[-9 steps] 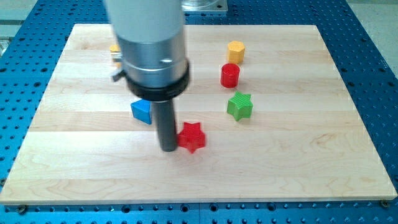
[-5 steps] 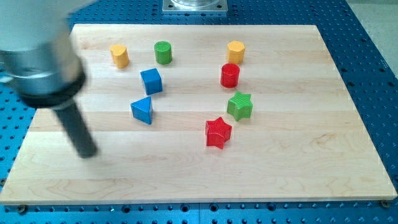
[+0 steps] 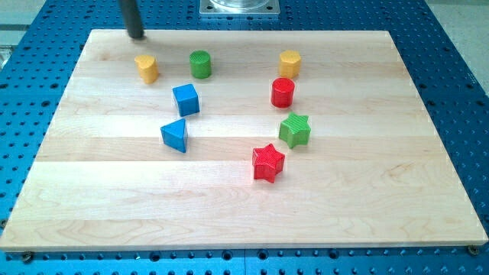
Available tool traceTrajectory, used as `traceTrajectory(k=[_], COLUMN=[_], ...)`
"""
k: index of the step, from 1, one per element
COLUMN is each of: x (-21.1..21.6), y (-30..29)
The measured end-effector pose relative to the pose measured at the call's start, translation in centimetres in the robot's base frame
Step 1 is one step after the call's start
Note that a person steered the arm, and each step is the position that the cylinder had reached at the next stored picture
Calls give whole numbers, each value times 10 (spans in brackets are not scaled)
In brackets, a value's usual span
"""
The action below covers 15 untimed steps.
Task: Move the yellow heart to the left of the red star
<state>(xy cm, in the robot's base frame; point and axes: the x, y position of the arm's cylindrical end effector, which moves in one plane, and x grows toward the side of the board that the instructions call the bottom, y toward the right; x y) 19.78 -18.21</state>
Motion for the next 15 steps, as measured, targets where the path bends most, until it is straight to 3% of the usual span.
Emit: traceTrajectory(k=[3,8,10,12,13,15], x=[127,126,166,212,201,221], y=[16,25,25,-21,-49,-16])
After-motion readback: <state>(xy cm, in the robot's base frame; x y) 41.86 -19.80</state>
